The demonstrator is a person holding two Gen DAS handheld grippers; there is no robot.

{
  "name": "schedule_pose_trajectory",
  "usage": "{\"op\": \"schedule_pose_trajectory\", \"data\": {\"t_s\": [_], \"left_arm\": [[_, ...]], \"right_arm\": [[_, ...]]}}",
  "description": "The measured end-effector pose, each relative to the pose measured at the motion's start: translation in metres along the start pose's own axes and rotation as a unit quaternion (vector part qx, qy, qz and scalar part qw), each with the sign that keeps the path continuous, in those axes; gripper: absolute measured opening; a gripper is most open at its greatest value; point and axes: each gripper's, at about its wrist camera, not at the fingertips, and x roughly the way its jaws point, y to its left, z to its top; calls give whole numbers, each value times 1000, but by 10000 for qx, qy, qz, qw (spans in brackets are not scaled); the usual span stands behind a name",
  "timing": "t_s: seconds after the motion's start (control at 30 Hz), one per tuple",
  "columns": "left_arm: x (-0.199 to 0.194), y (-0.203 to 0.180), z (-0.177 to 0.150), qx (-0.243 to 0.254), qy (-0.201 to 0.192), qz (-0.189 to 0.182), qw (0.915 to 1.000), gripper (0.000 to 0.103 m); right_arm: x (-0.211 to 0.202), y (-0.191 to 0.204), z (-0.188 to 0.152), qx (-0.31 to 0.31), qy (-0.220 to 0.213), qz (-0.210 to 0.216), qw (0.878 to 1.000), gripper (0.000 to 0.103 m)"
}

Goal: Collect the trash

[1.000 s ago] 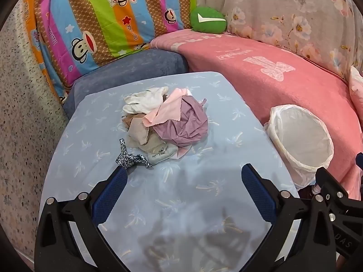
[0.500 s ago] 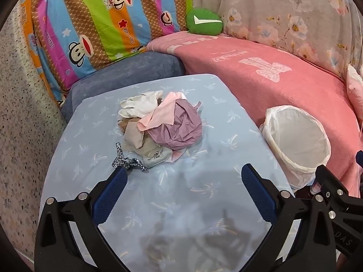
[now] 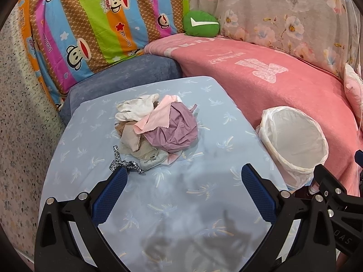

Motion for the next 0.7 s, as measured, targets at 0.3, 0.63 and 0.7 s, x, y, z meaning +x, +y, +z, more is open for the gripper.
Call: {"op": "schedule_pose_trajectory", "data": {"t_s": [0.3,0.63,0.7], "left_arm": [[-1,-1,0,13,-19,-7,10000,96],[-2,-4,1,42,-53,-32,10000,96],[-2,-4,1,42,-50,-37,10000,96]], "right_arm": [[0,-3,-1,33,-8,-3,10000,97],[0,-5,-1,65,-14,-31,10000,97],[0,-5,-1,63,-15,-33,10000,97]]}}
